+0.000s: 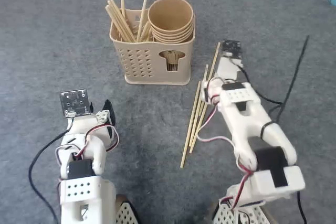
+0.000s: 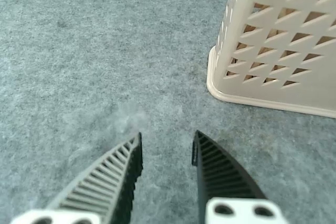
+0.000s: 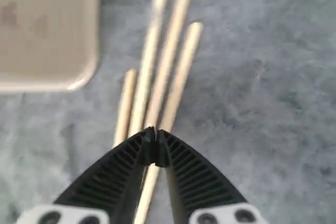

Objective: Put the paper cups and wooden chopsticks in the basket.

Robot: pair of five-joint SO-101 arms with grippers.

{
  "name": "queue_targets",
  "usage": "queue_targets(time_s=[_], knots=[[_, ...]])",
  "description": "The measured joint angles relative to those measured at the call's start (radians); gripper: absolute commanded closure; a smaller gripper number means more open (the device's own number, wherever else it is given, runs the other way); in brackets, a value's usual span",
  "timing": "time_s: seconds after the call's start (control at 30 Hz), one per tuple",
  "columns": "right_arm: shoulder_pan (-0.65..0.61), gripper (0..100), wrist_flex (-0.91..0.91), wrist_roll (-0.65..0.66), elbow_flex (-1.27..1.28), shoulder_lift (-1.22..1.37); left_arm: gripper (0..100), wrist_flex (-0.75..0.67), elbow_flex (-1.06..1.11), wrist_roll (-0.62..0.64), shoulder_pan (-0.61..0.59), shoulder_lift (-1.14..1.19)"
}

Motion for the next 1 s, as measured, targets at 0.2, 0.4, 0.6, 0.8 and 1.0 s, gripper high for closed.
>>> queue_targets(time_s=[0.2,0.4,0.6,0.8,1.0], knots=[[0.020,88.4,0.000,-0.015,-0.037,0.055,85,0.000,0.000,0.000,0.000,0.000],[0.020,88.4,-0.017,-0.015,-0.040,0.058,85,0.000,0.000,0.000,0.000,0.000],[0.020,88.3,-0.066,-0.018,-0.040,0.058,85,0.000,0.000,0.000,0.000,0.000],[-0.005,88.3,-0.075,-0.018,-0.040,0.058,85,0.000,0.000,0.000,0.000,0.000],[-0.002,88.3,-0.100,-0.018,-0.051,0.133,85,0.000,0.000,0.000,0.000,0.000]])
